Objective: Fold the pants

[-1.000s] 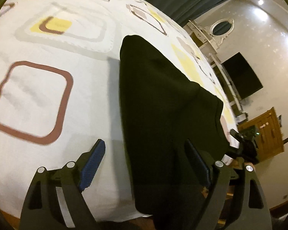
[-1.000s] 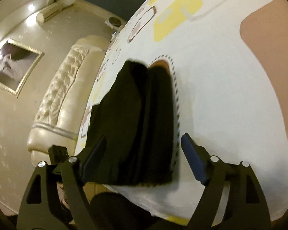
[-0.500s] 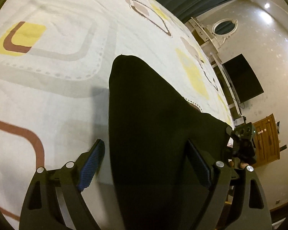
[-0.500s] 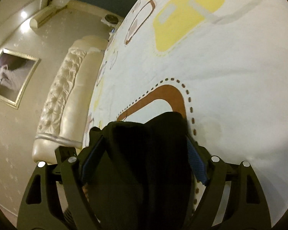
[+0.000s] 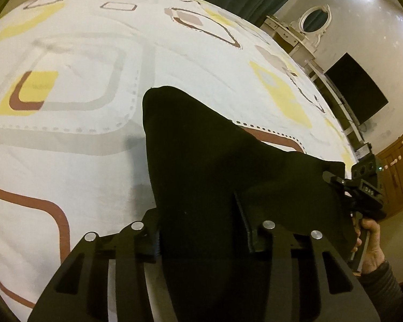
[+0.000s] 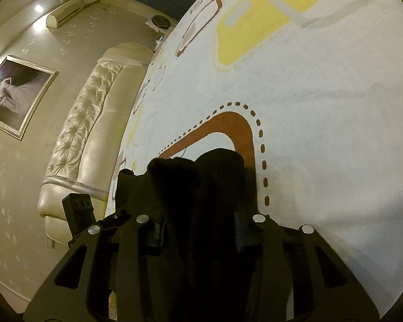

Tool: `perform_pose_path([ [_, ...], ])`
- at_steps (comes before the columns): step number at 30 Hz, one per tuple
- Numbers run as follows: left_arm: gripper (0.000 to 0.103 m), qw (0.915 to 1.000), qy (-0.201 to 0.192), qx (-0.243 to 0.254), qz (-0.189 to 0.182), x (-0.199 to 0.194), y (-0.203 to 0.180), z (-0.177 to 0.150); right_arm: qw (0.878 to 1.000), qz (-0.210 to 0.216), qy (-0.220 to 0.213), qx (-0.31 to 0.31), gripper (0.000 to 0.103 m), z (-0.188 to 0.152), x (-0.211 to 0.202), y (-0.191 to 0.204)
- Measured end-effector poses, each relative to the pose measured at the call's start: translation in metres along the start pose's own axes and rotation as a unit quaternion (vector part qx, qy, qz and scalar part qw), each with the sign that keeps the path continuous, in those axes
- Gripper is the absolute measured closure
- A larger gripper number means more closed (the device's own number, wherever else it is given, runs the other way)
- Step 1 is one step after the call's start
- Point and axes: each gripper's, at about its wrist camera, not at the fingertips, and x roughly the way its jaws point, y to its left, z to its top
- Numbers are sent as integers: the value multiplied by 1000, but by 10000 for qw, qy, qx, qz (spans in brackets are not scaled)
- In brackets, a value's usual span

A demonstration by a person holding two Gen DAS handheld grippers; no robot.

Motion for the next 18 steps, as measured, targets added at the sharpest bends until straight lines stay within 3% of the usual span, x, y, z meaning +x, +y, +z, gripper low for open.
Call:
perform_pose_path([
  [9, 69, 9988, -141, 333, 321, 0, -11, 14, 9997, 127, -162, -163, 73, 2, -8, 5],
  [18, 70, 9955, -336, 526, 713, 4, -15, 44, 9991, 214, -282, -231, 74, 29, 3, 10],
])
